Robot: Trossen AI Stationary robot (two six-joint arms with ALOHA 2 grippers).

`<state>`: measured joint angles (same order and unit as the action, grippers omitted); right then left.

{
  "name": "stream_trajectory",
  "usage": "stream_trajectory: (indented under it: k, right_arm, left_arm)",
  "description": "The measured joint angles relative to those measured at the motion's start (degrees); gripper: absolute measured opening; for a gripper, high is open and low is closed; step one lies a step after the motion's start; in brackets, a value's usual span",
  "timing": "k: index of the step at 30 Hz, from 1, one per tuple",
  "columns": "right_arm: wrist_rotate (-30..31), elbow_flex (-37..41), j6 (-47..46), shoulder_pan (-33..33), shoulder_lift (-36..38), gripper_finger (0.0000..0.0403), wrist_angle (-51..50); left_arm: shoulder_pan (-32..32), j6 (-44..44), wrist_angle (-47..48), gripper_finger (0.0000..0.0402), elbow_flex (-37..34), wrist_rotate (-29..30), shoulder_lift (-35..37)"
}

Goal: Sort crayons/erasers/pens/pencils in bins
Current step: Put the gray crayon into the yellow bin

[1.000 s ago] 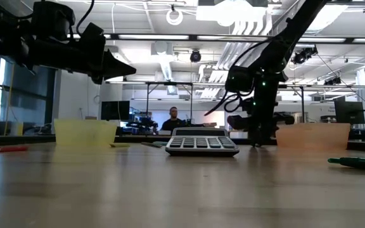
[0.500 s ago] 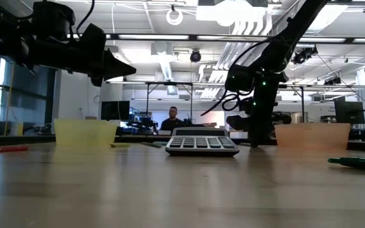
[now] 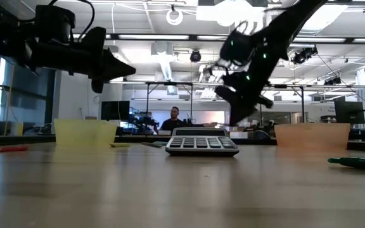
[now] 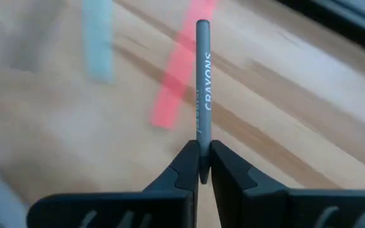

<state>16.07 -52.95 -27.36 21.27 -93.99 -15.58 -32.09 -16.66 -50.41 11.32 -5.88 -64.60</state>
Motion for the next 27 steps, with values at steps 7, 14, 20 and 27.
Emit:
stream_trajectory:
  k: [7, 14, 20, 27]
  right_arm:
    - [-3.1, -0.1, 10.6, -8.9, 0.6, 0.0014, 20.6]
    - [-7.4, -0.1, 23.5, -15.7, 0.5, 0.0014, 41.4]
    - [-12.5, -0.2, 31.3, -18.5, 0.5, 0.0014, 52.1]
    - [-16.8, -0.2, 36.3, -20.1, 0.5, 0.0014, 56.7]
  left_arm:
    - [1.2, -2.7, -0.6, 0.0033, 2.2, -10.6, 0.0]
    - [5.5, -2.5, -5.8, 0.0099, 2.7, -7.8, 0.0]
    - [10.4, 2.1, -13.0, 0.0148, 2.7, -7.4, 0.0]
    - [16.5, 9.4, -14.5, 0.0162, 5.2, -3.2, -0.1]
